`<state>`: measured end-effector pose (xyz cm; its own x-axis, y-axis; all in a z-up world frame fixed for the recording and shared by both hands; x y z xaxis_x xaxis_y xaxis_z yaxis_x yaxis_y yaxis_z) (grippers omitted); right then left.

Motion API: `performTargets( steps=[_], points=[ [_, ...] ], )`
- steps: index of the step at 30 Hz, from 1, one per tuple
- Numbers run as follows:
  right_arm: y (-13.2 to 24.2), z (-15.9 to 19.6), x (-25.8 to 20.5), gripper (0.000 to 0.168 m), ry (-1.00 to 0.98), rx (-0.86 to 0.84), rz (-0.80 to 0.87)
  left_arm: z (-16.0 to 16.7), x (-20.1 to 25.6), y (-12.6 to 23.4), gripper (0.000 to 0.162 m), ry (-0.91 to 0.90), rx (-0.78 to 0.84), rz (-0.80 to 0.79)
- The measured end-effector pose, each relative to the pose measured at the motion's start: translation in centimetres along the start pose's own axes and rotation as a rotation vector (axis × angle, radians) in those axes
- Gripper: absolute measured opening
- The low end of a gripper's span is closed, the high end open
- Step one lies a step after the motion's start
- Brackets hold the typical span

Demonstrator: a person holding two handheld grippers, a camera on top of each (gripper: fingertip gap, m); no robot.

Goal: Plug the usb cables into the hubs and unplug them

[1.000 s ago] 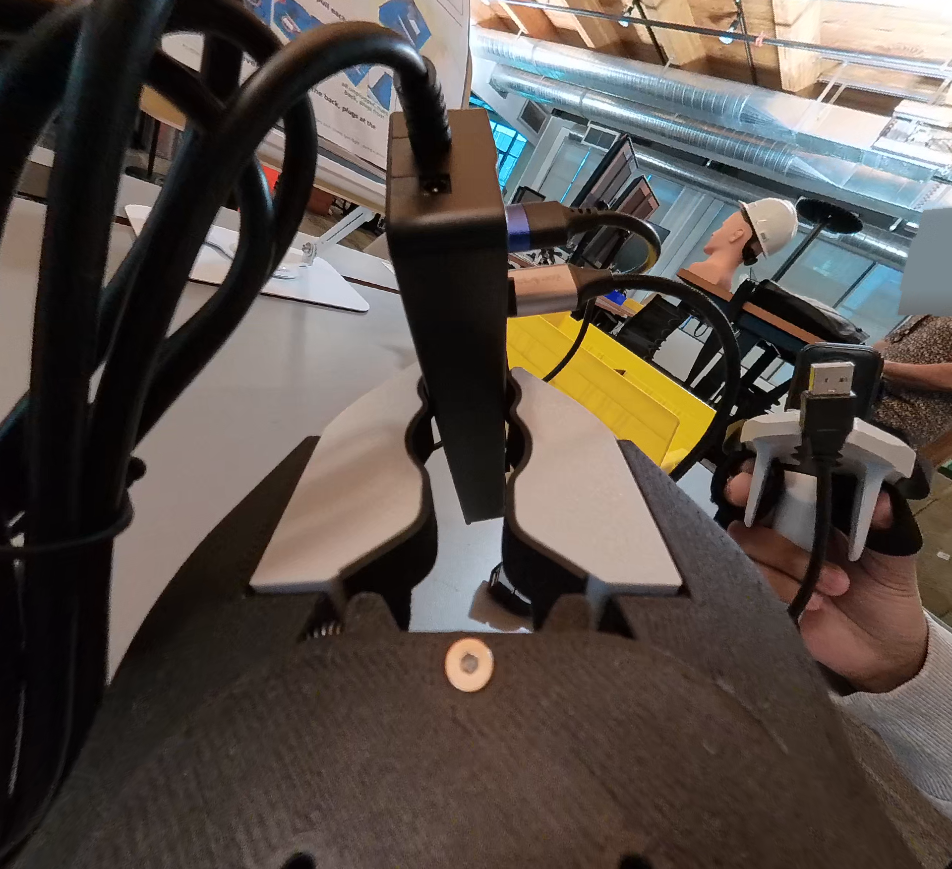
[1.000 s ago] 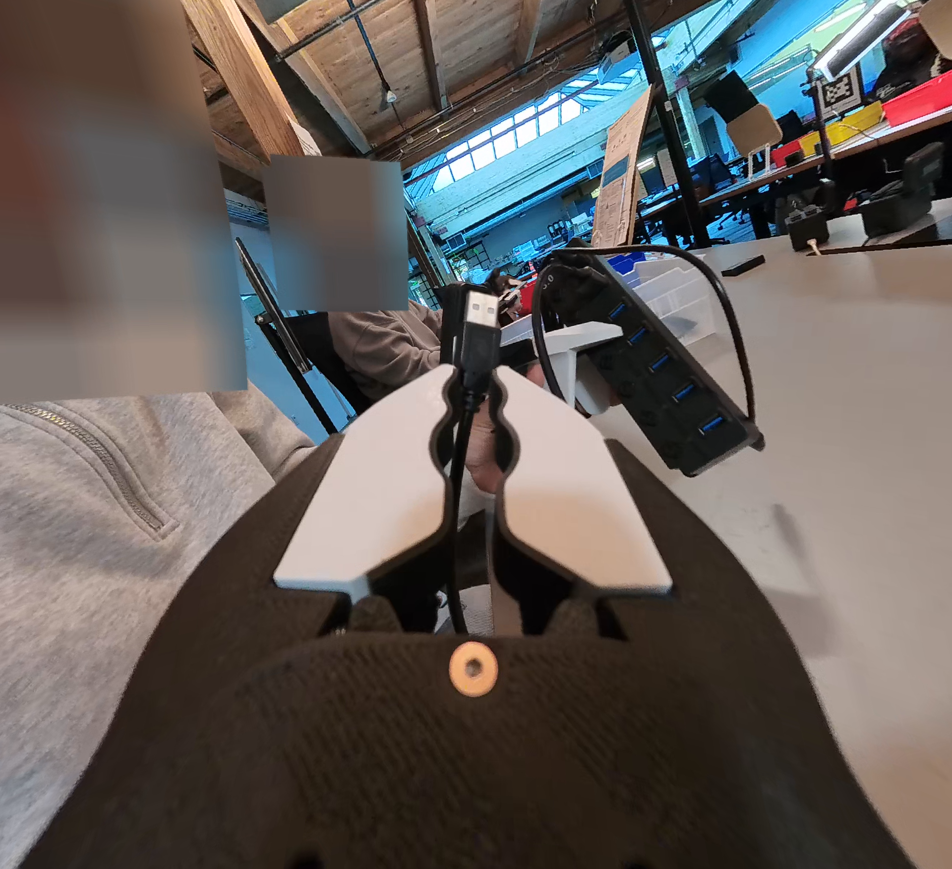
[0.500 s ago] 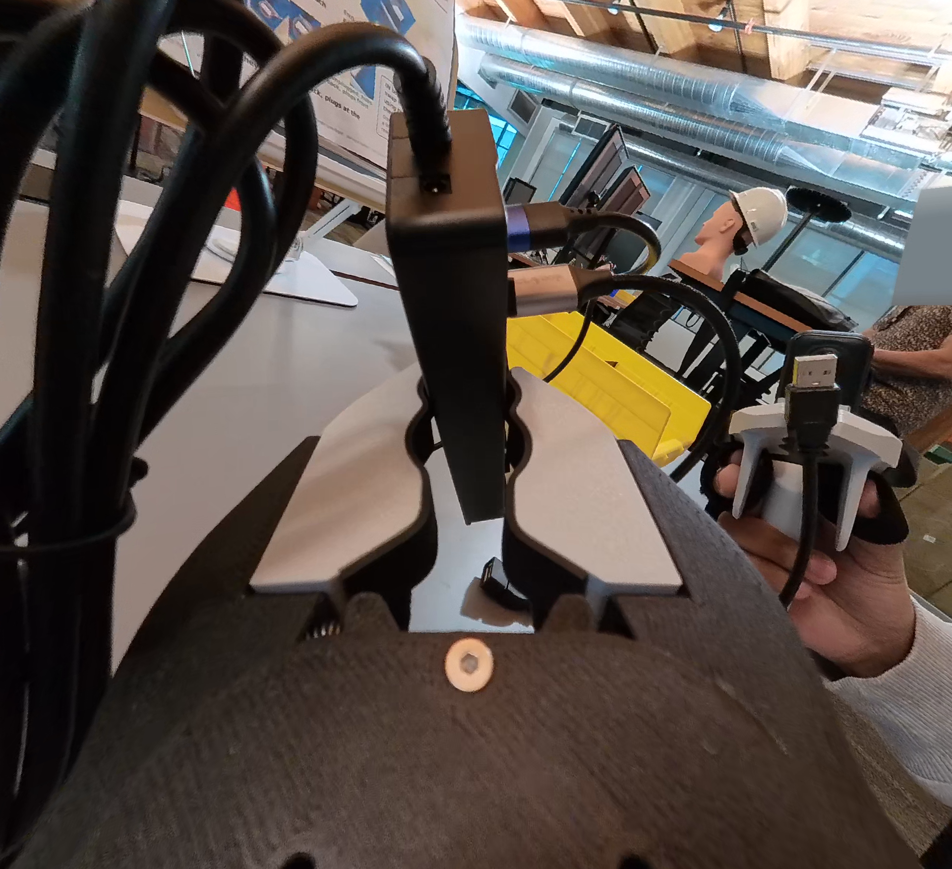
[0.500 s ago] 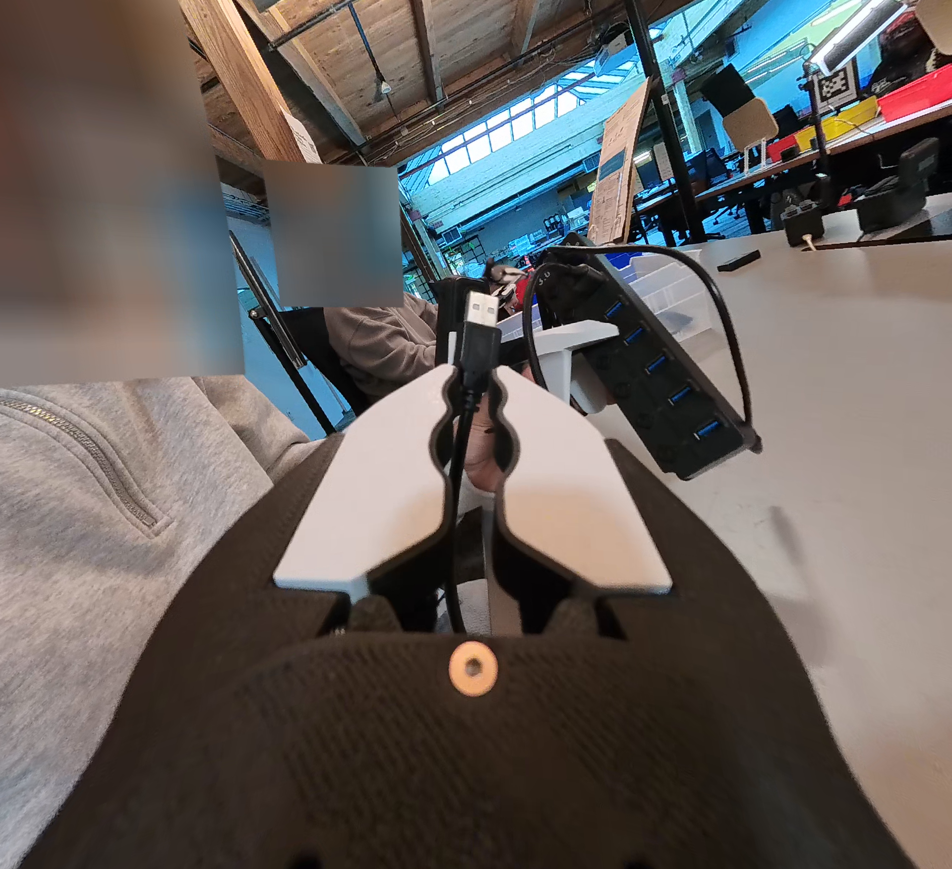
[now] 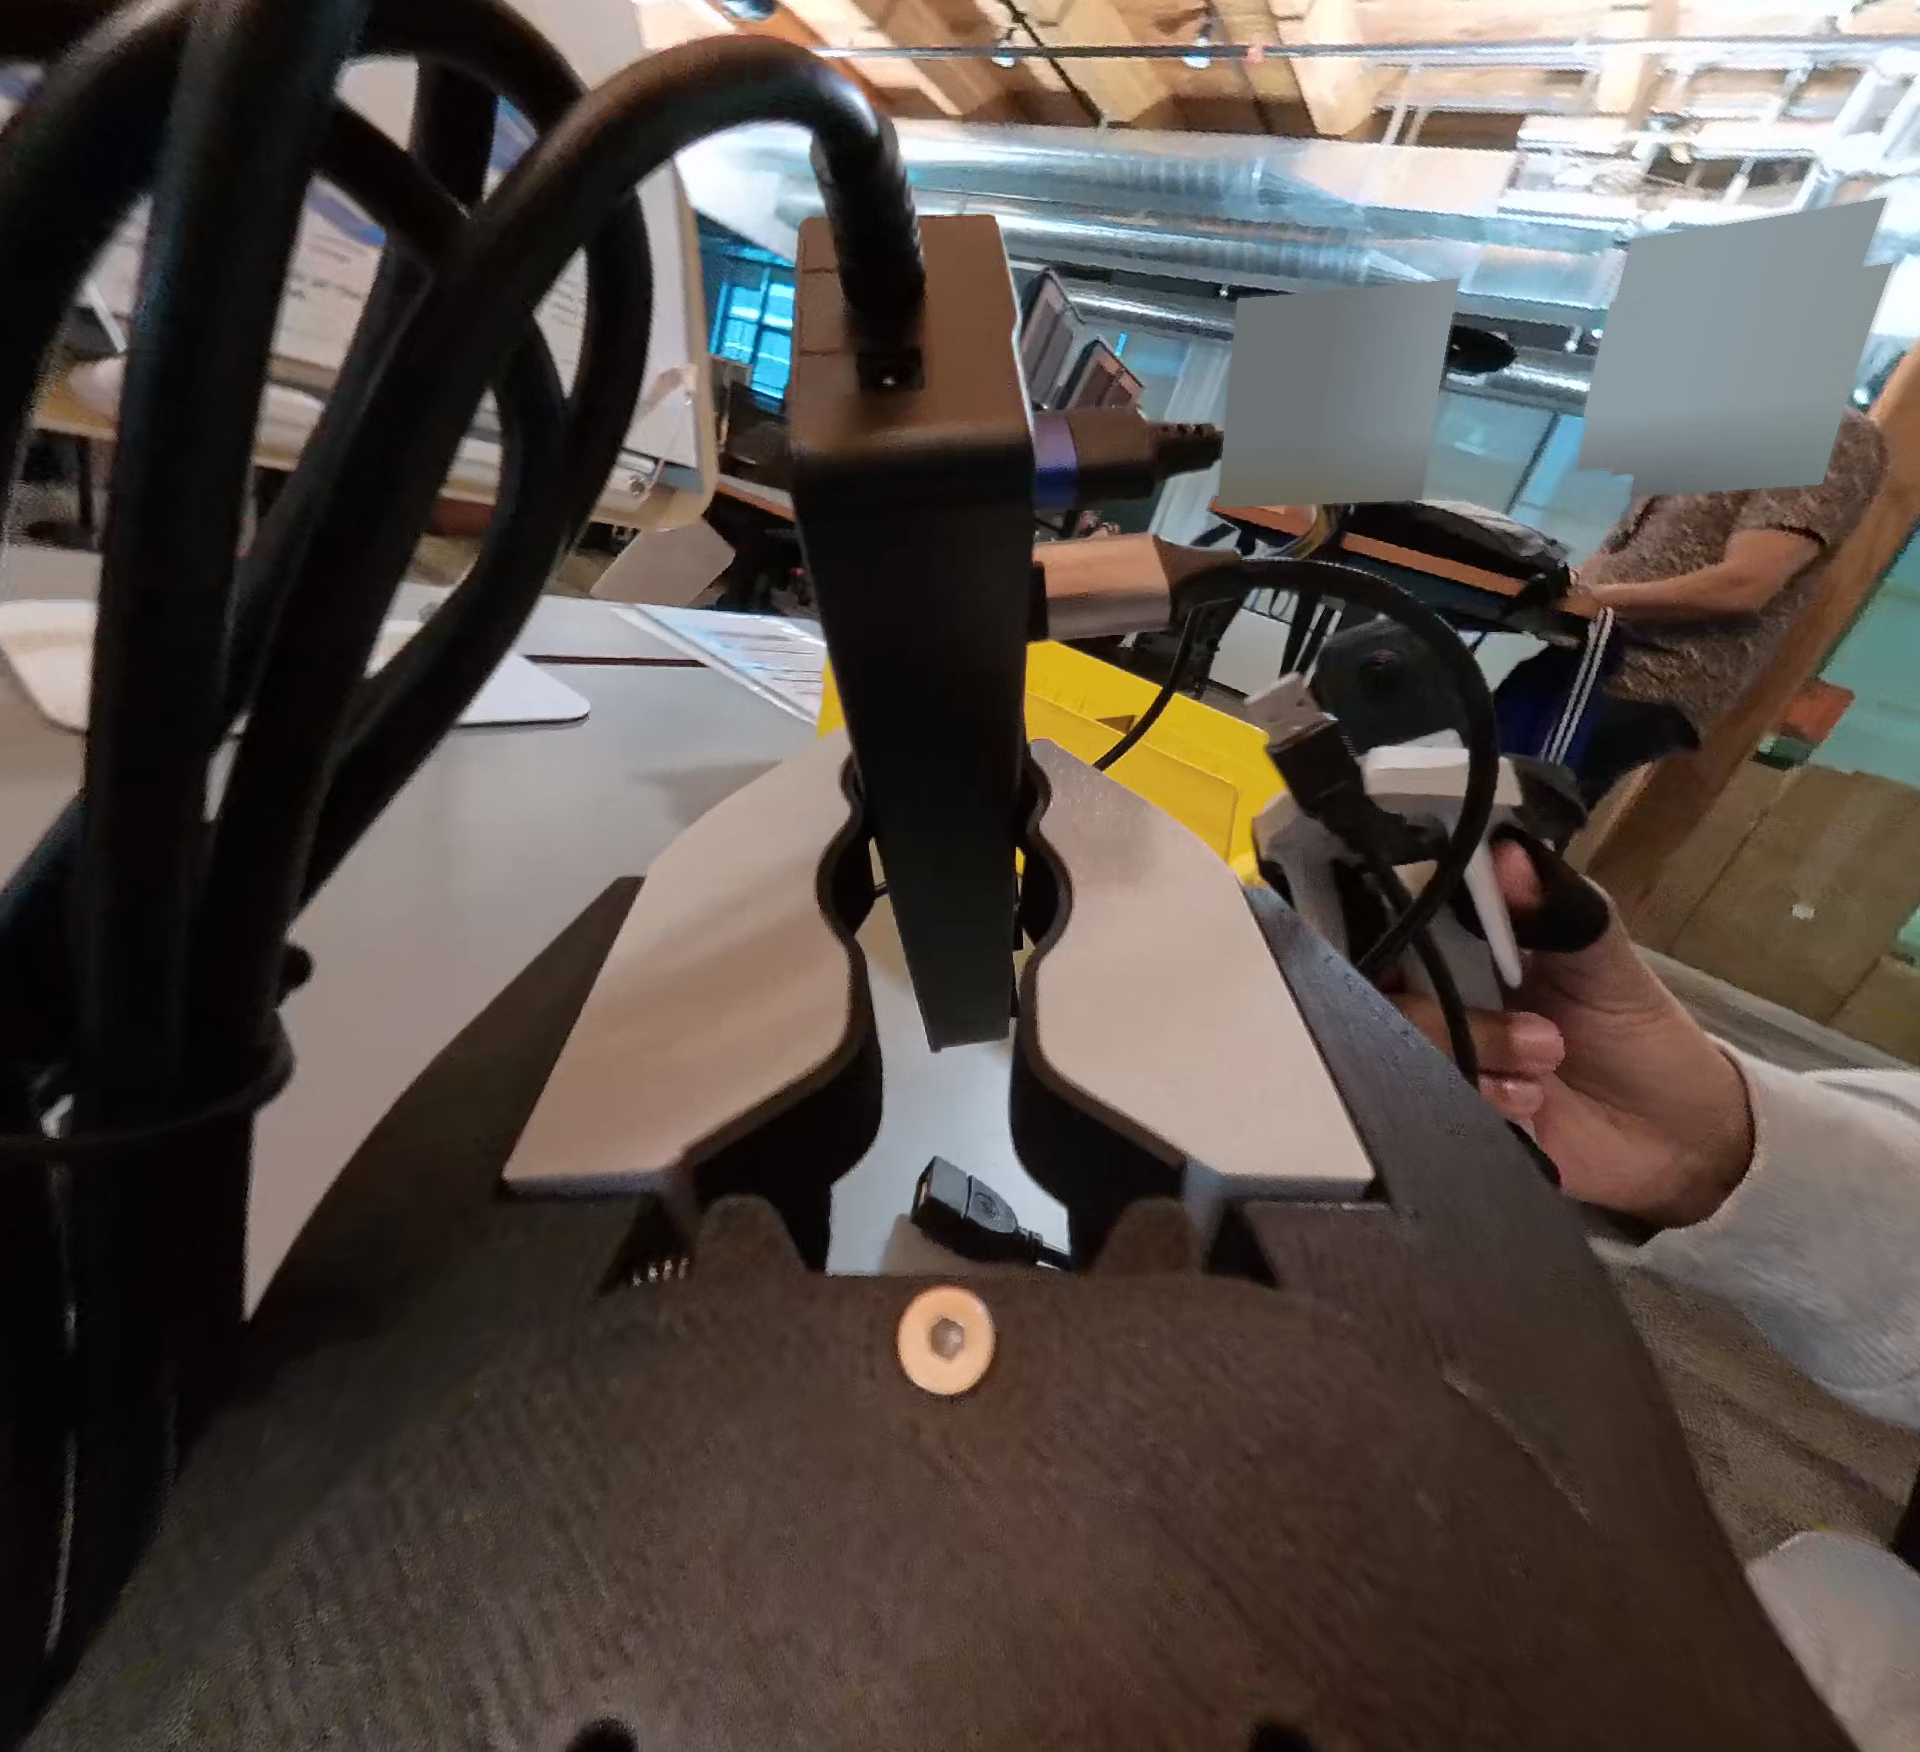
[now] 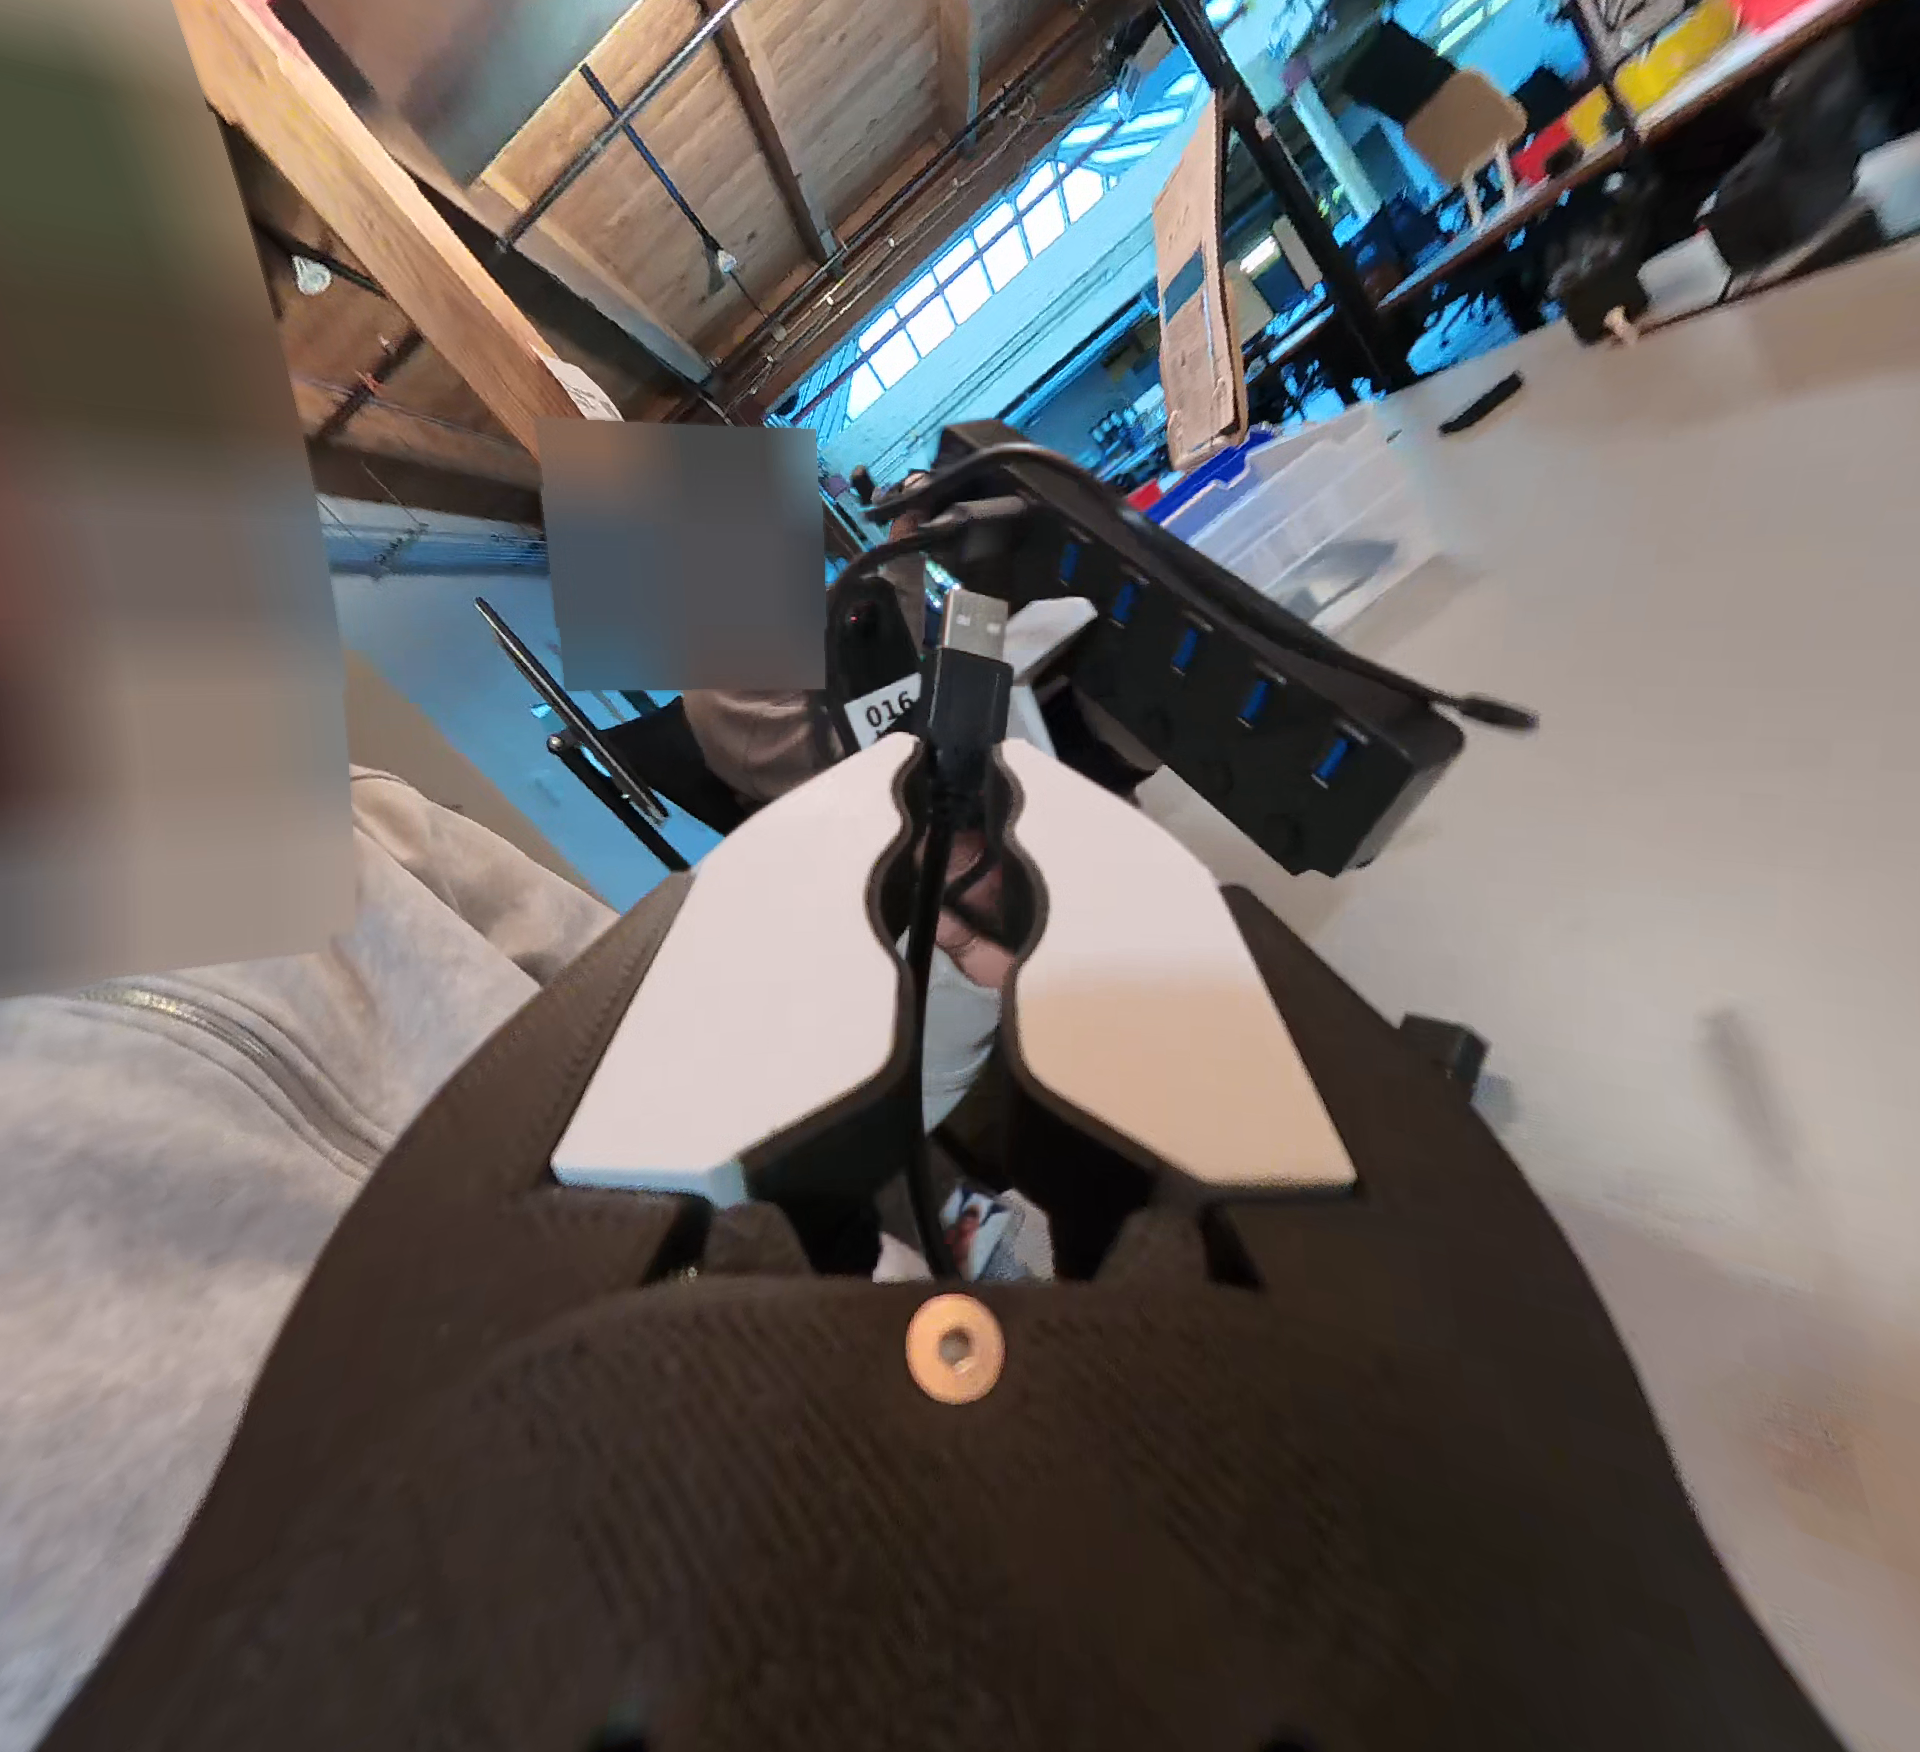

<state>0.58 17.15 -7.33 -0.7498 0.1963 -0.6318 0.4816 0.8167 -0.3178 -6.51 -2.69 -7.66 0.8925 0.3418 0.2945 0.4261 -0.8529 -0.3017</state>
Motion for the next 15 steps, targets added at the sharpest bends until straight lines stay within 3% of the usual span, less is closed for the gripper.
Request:
performTargets(
  steps=[4, 9, 15],
  points=[
    [-0.4, 0.8, 0.7, 0.01, -0.053, -0.058, 0.038, 0.5, 0.6, -0.3, 0.025, -0.035, -0.029, 0.014],
    [0.2, 1.8, 2.6, 0.01, -0.135, -0.116, 0.189, 0.7, -0.8, 0.0, 0.025, 0.019, -0.055, -0.118],
    [0.6, 2.3, 3.6, 0.001, 0.073, -0.283, 0.443, 0.6, -2.0, 0.4, 0.024, 0.077, -0.06, -0.195]
  ],
)
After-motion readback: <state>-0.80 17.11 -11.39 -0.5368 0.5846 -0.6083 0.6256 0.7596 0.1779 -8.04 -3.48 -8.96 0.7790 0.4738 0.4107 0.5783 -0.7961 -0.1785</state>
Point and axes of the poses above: each gripper's, where its closed fingertips meet, y back along the fingers, z out of its underside, x = y × z across the jaws, the point moved 8 cm from there along y, back along the fingers, and after that the axes turned 5 degrees about x, right-handed, at the moved point
